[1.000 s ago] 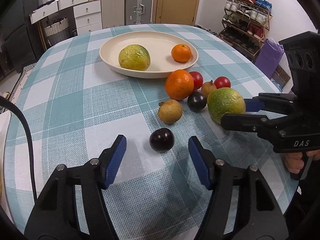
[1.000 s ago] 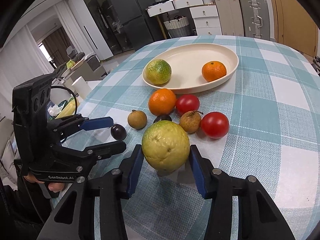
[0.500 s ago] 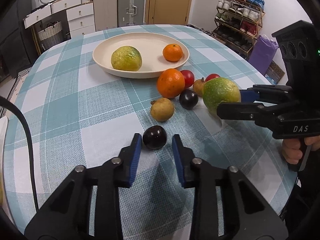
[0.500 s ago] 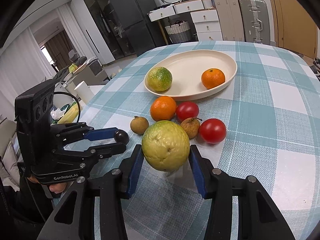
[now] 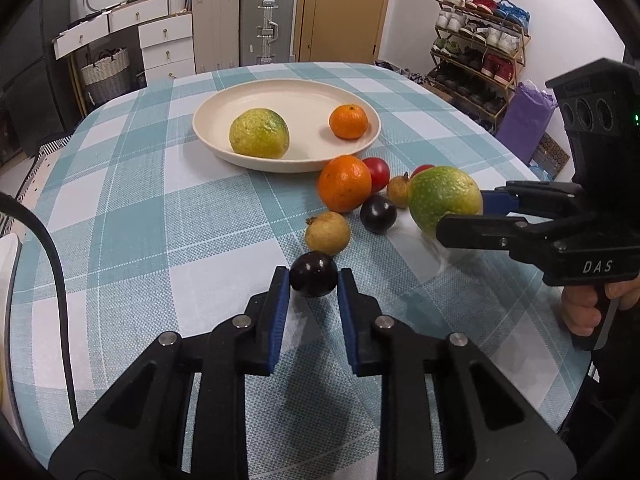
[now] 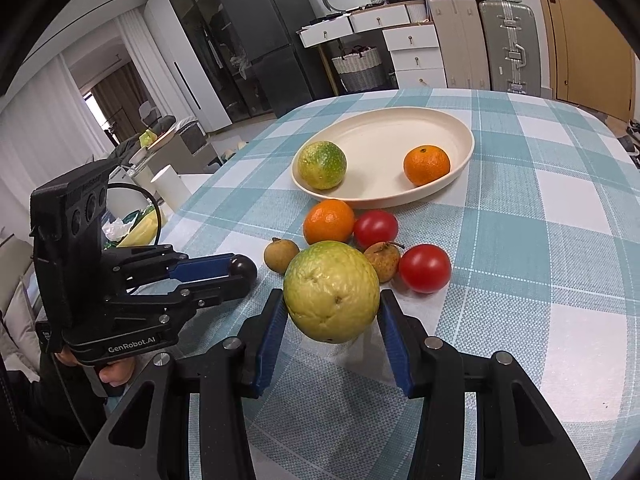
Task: Organize fruits
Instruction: 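Carry the pomelo and plum onto the cream plate with both tools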
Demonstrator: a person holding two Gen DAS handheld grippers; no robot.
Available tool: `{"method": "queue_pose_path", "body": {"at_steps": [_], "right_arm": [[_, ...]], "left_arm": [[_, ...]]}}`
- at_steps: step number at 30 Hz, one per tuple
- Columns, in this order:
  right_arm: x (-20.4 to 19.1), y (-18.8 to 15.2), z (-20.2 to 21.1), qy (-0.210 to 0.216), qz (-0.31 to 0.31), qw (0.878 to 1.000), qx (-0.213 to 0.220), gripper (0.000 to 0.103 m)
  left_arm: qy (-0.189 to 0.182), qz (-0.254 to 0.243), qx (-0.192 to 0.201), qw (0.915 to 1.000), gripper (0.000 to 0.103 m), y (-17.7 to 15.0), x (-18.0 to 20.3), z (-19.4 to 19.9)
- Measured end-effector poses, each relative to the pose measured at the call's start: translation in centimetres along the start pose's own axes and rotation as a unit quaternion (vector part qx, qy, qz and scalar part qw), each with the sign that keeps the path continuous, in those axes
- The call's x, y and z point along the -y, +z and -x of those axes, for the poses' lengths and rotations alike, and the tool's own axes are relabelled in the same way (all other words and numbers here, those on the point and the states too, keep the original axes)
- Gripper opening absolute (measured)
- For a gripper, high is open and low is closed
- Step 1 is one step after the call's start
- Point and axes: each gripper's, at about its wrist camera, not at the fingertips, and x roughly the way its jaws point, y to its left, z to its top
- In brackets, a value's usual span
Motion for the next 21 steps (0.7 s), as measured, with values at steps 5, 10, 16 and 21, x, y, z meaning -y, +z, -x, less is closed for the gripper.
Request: {"method": "queue_pose_path", "body": {"at_steps": [5,10,16,21], "right_arm": [[0.0,0.1,0.4,-0.002,0.002,1.0,0.014,0.047],[-0.2,0.5,1.3,-0.008,0.013,0.999,0.032,0.047],[-0.1,1.2,2.3,-0.011,0.015,0.999,0.044,0.047],[0.2,1.9,2.9,-0.021,0.017,0.998,0.049,0.047]], "left_arm": [[0.003,0.005,0.026,0.9996,0.022,0.4,-0.1,1.0],[0.005,0.012,0.05,0.9987,0.022,0.9,-0.2,2.0],[0.017,0.019,0.058,0.998,0.022,1.6,-0.4,2.1],[0.017,0.022,0.065,0.9975,0.022,2.5,-0.6,1.9]]}}
